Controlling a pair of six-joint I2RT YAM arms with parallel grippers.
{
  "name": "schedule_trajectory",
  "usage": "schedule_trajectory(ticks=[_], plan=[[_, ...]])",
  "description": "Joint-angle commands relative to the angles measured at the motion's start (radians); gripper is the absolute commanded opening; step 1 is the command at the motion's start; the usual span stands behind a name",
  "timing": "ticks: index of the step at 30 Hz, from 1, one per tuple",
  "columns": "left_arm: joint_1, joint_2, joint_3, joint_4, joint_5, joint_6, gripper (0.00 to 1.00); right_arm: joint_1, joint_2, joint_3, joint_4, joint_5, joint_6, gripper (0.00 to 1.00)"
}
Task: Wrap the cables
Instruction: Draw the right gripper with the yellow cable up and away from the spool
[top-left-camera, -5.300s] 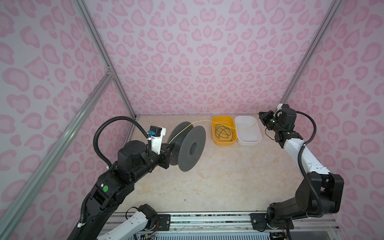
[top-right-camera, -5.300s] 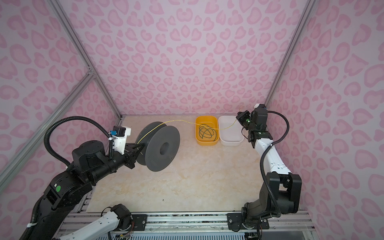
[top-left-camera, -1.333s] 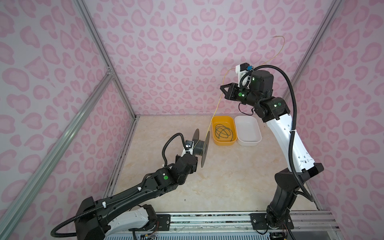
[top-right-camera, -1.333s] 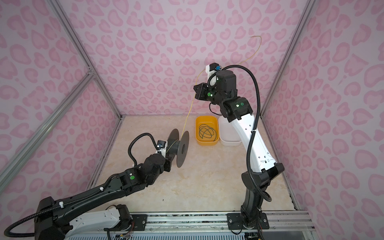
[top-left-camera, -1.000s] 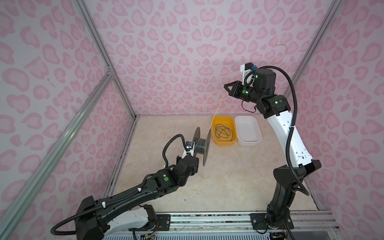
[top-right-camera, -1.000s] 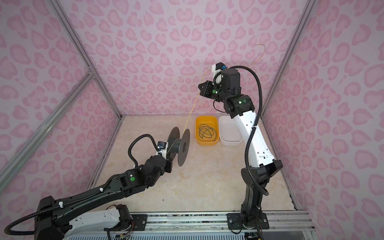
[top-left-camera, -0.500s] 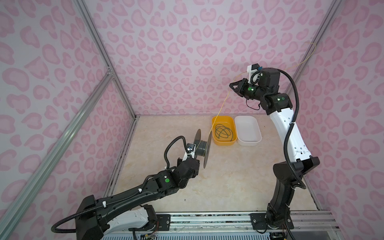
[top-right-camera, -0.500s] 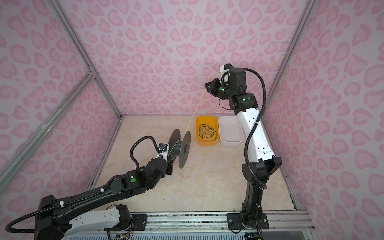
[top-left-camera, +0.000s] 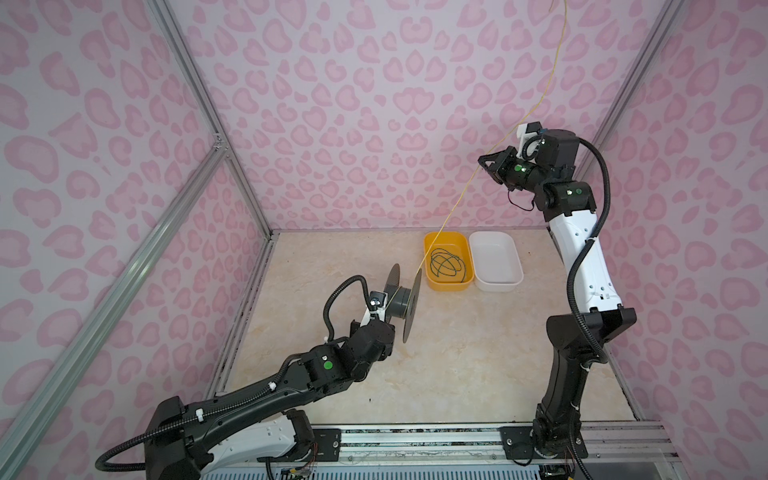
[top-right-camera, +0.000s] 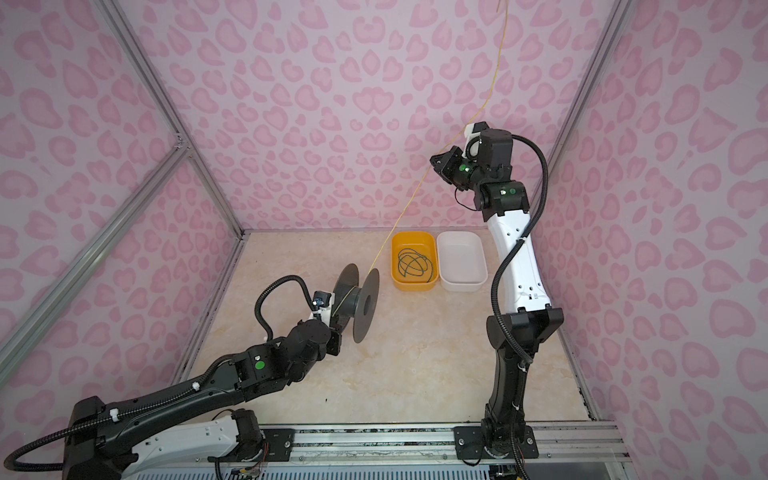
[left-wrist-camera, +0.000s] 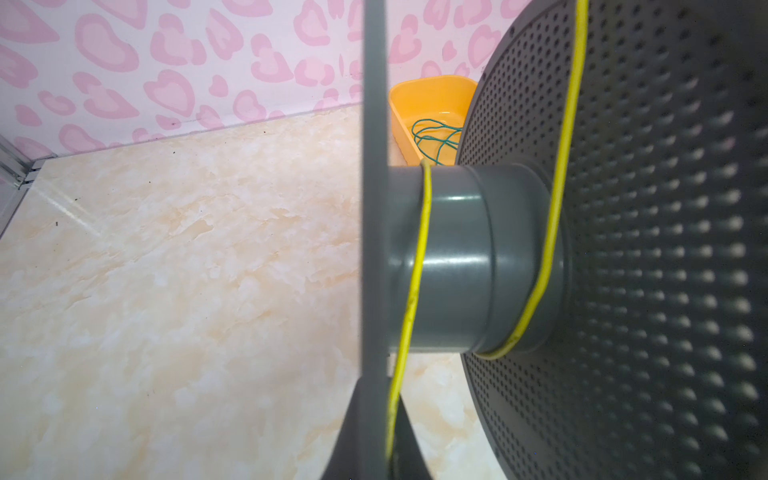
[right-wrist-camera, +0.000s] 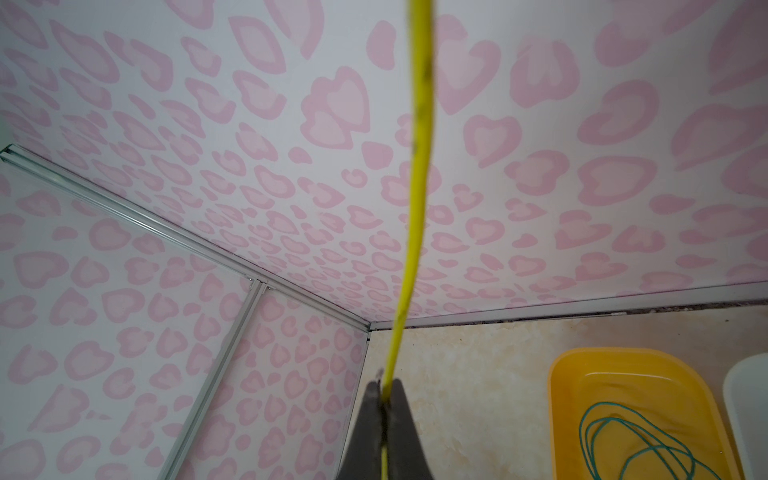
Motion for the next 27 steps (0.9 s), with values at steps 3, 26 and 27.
schedule_trajectory(ticks=[3,26,27], plan=[[-0.001,-0.016,-0.013,-0.334,-0.006,-0.002,0.04,-0.068,0.050,0.077,0.318,0.186,0.015,0.00],[-0.002,-0.080,-0.002,-0.436,-0.007,-0.047,0.04,-0.243,0.154,0.112,0.343,0.146,0.096,0.00],[-0.002,-0.080,-0.002,-0.438,-0.009,-0.047,0.04,-0.252,0.157,0.113,0.346,0.151,0.099,0.00]])
